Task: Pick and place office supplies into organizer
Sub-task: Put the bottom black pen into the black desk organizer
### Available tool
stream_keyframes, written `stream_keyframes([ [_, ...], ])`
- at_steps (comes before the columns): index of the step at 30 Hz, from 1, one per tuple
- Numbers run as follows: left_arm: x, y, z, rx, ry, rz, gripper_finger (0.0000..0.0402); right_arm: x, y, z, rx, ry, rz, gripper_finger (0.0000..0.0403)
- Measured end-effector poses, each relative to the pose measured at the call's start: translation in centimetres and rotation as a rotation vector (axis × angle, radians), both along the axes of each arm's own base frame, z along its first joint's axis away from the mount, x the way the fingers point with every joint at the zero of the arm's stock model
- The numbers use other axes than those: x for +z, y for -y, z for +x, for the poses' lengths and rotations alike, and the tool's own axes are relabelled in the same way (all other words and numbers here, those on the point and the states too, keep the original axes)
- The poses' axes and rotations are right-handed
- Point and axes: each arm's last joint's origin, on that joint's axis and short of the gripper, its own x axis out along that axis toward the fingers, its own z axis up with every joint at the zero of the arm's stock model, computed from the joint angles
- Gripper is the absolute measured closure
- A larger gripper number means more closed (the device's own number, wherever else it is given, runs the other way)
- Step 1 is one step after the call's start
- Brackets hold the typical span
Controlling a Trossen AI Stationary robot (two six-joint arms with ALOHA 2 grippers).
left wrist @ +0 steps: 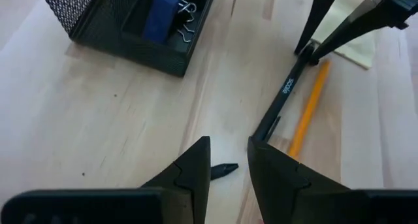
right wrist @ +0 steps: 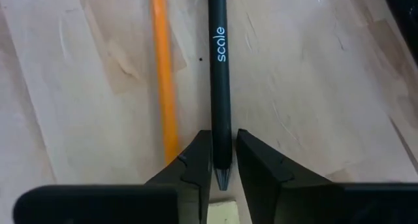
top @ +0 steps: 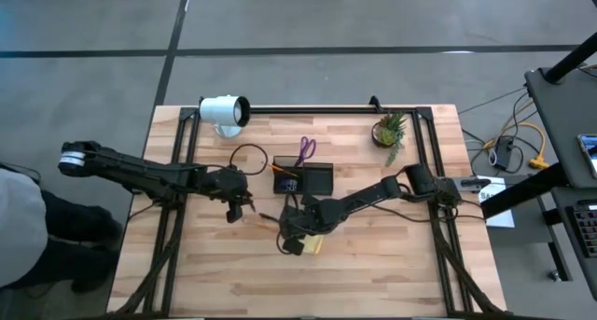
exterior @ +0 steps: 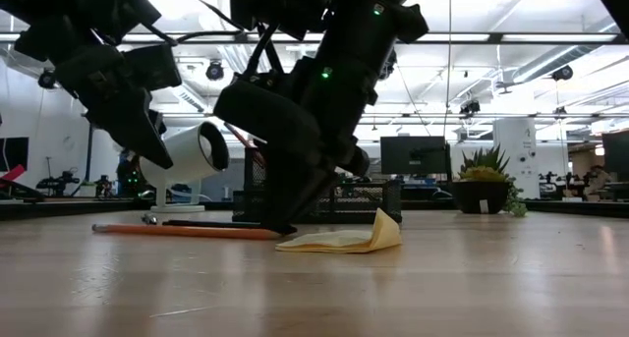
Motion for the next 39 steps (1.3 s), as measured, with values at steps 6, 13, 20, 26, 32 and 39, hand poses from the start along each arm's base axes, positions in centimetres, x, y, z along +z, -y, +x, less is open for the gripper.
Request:
stream_keyframes([
  [6, -0.1, 0.2, 0.1, -0.09, 0.001, -0.015, 0.0315, -0.4, 0.0, -0.3, 0.001, -0.012, -0.007, 0.0353],
  [13, -1.0, 0.4, 0.9, -0.154, -0.028, -0.004, 0.0315, -0.4, 0.1, -0.5, -0.007, -0.012, -0.017, 0.0367],
  [20, -2.2, 0.6, 1.8, -0.195, -0.056, -0.015, 0.0315, -0.6, 0.0, -0.4, -0.026, -0.002, -0.016, 0.0368],
  [26, -3.1, 0.6, 2.6, -0.236, -0.059, 0.01, 0.0315, -0.8, 0.0, -0.6, -0.019, -0.005, -0.02, 0.0369],
  [32, -4.1, 0.7, 3.2, -0.264, -0.072, 0.034, 0.0315, -0.8, 0.0, -0.5, -0.009, 0.003, -0.023, 0.0369],
  [39, -5.1, 0.7, 4.1, -0.284, -0.083, 0.05, 0.0315, -0.6, 0.0, -0.3, -0.009, 0.012, -0.021, 0.0369],
])
